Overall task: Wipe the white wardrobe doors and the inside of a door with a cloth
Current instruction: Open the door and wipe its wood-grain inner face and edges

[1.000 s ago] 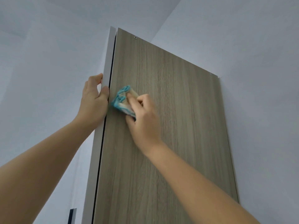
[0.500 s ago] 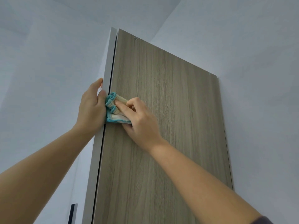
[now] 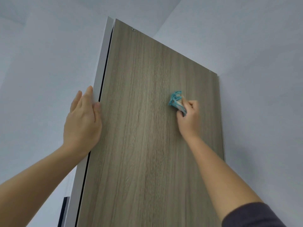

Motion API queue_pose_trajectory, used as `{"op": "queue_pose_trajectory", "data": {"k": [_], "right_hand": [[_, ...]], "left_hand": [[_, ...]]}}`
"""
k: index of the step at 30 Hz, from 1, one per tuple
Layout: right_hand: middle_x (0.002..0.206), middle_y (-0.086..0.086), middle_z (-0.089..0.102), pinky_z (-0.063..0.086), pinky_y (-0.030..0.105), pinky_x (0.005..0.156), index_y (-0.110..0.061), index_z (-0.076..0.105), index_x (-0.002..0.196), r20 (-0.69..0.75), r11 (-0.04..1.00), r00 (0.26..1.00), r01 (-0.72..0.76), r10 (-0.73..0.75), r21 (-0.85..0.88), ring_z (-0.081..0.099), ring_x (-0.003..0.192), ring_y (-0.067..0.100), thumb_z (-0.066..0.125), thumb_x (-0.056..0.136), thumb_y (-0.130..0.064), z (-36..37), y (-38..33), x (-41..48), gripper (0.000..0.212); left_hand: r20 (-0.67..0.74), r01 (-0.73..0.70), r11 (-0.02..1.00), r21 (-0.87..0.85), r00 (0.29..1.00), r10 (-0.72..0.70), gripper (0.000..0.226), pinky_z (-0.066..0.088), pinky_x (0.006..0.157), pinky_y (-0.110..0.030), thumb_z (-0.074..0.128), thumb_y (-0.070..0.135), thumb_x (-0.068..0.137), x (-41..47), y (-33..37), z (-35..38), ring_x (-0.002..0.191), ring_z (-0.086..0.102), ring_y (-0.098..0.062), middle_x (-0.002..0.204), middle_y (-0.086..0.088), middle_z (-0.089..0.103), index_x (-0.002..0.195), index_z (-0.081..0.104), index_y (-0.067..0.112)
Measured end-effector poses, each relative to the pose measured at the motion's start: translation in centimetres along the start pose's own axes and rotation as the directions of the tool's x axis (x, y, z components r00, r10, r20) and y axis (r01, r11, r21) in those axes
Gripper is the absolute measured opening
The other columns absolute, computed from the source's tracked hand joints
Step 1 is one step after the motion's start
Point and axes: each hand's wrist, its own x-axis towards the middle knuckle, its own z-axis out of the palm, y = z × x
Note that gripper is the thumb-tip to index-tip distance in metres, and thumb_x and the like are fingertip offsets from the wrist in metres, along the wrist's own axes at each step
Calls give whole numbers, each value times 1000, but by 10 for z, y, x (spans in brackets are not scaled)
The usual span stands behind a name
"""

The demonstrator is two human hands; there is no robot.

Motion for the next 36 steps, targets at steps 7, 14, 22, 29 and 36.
{"op": "queue_pose_trajectory", "data": {"k": [7,14,22,29,36], "right_hand": [[111,17,52,39,27,78,-5,62,124,-55,938,966,-258,252,-231,55,94,28,59,88,-3,-34,84,3,36],[101,23,61,54,44,76,-12,68,108,-142,664,784,-595,605,-453,61,90,43,55,89,-15,-68,143,-13,24],[110,25,51,45,39,79,-3,64,115,-127,755,834,-543,537,-369,56,95,40,59,87,-11,-50,108,-20,29],[93,4,44,25,18,62,1,66,106,-62,937,952,-306,299,-170,43,76,14,63,82,-1,-27,29,-41,24],[96,-4,44,37,10,62,-7,62,121,67,997,995,-73,73,-4,45,74,5,64,84,-2,-6,-59,-72,38]], "left_hand": [[-16,0,999,53,1000,1,51,24,116,-45,24,30,106,0,1,1,150,11,-14,158,2,30,154,20,14],[-27,-8,999,45,1000,9,50,22,117,-41,25,28,106,0,2,0,150,14,-15,158,0,31,154,20,14],[-14,-27,999,-23,1000,27,48,26,118,-42,28,24,106,2,-2,0,147,22,-20,155,-1,35,153,24,13],[5,14,997,-77,1000,-14,50,17,119,-30,29,23,106,1,-1,-1,148,19,-15,158,3,30,155,22,15],[45,79,973,-218,996,-71,49,20,121,-35,35,25,105,3,-3,-7,147,21,-10,156,10,33,154,28,24]]}}
